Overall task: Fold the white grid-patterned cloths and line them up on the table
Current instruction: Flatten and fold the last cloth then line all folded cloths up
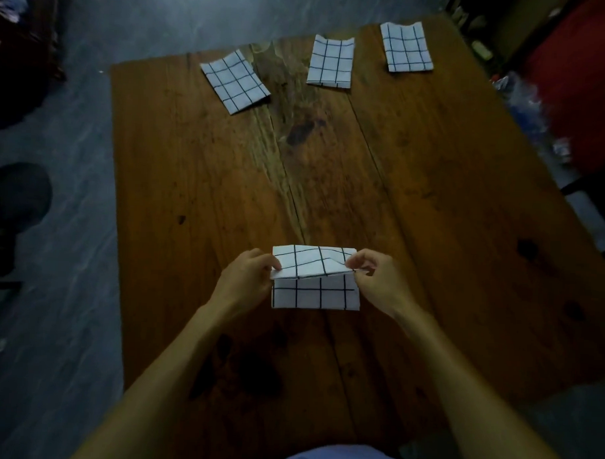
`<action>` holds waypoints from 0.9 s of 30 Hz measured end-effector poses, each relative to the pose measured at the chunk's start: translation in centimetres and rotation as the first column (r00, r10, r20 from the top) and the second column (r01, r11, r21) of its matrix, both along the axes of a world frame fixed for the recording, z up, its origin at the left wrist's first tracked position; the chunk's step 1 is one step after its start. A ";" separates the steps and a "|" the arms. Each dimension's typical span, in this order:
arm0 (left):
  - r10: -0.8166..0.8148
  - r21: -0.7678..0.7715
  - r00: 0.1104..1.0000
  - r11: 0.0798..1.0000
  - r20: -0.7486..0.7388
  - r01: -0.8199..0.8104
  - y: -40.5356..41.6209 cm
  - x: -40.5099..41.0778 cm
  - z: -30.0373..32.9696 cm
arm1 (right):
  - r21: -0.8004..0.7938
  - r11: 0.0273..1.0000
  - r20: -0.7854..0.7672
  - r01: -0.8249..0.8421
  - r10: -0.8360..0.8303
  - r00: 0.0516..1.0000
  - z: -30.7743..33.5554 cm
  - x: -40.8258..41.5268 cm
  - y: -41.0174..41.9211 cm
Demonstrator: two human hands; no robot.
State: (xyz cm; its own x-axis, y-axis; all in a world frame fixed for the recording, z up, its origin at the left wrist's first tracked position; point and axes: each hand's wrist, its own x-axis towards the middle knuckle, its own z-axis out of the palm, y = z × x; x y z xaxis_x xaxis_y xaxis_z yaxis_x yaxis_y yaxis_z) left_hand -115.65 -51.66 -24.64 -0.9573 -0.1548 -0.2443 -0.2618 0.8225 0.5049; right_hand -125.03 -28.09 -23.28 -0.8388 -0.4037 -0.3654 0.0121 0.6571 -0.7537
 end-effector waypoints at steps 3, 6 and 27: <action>-0.045 -0.047 0.996 0.998 0.080 0.049 0.6 1.5 -0.5 | 0.209 0.969 -0.032 -0.132 0.142 0.989 -0.8 2.2 0.8; -0.009 -0.078 0.994 0.997 0.107 0.017 0.9 2.6 -0.9 | 0.297 0.944 0.004 -0.144 0.150 0.989 -1.4 3.4 1.1; -0.110 -0.227 0.966 0.960 0.235 0.165 5.2 0.4 -4.4 | 0.500 0.788 -0.123 -0.359 0.475 0.871 -6.8 2.7 -3.8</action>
